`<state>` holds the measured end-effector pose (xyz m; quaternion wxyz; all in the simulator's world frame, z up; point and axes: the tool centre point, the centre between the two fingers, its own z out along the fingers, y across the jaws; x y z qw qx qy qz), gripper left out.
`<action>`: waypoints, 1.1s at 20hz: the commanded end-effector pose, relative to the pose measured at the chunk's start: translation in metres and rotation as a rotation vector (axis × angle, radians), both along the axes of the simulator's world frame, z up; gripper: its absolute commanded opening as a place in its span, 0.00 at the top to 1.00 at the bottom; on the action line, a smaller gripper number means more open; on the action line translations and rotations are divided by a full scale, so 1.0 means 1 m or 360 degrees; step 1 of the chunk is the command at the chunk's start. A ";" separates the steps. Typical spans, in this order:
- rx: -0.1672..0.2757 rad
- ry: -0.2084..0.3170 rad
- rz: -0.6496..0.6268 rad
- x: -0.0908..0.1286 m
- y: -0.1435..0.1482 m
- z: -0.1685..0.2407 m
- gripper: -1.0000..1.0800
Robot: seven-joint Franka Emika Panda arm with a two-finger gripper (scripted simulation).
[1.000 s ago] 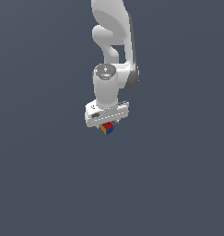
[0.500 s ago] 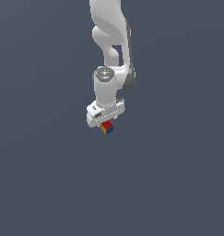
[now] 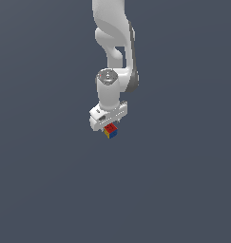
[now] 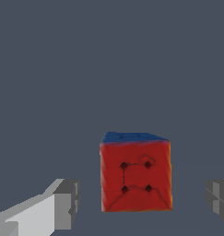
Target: Pick up the object and move it to a goal position.
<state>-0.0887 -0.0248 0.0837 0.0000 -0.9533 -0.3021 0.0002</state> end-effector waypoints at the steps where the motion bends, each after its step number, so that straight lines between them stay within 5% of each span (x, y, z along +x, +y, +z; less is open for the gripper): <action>1: 0.0000 0.0000 0.0000 0.000 0.000 -0.001 0.04; 18: 0.0000 -0.0001 0.0008 -0.001 0.000 -0.050 0.04; 19: 0.0000 -0.0001 0.0008 -0.001 0.000 -0.050 1.00; 22: 0.0000 -0.0001 0.0008 -0.001 0.000 -0.050 1.00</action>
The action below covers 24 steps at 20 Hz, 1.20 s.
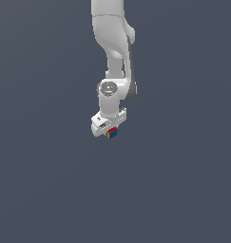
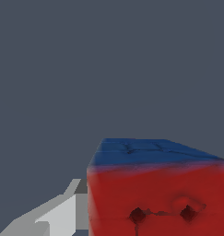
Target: Pick up the object and move it to a goal position.
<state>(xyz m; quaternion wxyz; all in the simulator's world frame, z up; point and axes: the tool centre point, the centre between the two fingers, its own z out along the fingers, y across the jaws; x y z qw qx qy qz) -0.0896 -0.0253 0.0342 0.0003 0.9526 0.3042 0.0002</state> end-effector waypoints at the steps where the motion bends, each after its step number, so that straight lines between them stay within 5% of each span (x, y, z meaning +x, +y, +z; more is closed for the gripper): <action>1: 0.0001 0.0001 0.0001 0.000 0.001 -0.001 1.00; 13: 0.0000 0.0000 0.0000 0.008 0.009 0.004 1.00; 24: 0.0000 0.0000 0.0000 0.057 0.062 0.028 1.00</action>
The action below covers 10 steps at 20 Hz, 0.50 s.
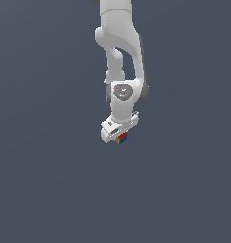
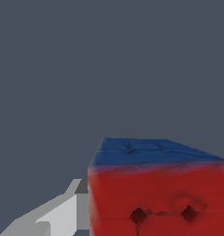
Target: Pick up the object and move it to a goal position.
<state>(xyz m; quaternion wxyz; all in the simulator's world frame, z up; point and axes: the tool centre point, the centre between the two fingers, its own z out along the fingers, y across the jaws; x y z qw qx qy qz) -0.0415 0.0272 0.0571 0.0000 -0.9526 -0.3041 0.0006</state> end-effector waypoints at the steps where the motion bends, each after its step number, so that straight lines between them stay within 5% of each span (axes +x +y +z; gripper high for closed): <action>1: 0.0001 -0.0003 0.0000 0.015 0.016 0.008 1.00; 10: 0.0001 -0.0003 0.0000 0.063 0.064 0.030 1.00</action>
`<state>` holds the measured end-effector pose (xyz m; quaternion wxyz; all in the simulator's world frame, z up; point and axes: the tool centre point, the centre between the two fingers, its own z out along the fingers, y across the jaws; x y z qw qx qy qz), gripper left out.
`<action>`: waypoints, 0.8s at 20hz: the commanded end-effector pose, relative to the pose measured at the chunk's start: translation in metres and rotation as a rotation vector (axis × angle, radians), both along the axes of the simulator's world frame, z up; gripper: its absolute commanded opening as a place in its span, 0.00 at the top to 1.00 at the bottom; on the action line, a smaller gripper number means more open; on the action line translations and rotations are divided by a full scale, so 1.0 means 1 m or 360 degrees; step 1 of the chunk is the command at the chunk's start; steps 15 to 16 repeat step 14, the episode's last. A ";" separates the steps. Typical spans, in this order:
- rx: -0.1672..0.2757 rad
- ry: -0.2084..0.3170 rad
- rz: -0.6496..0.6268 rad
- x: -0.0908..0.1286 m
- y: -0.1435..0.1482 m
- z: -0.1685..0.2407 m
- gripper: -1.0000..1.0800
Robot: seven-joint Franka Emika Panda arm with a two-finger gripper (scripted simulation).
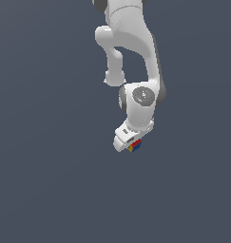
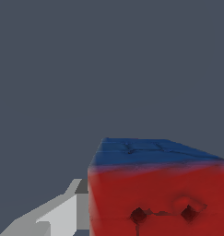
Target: Pick up the object and move it to a goal position.
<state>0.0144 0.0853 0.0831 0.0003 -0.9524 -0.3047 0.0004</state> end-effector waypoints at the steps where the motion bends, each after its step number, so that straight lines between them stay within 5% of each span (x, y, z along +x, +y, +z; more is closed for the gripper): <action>1: 0.0000 -0.0002 -0.0002 0.011 0.010 0.006 1.00; 16: 0.0000 -0.0002 -0.0001 0.033 0.030 0.014 1.00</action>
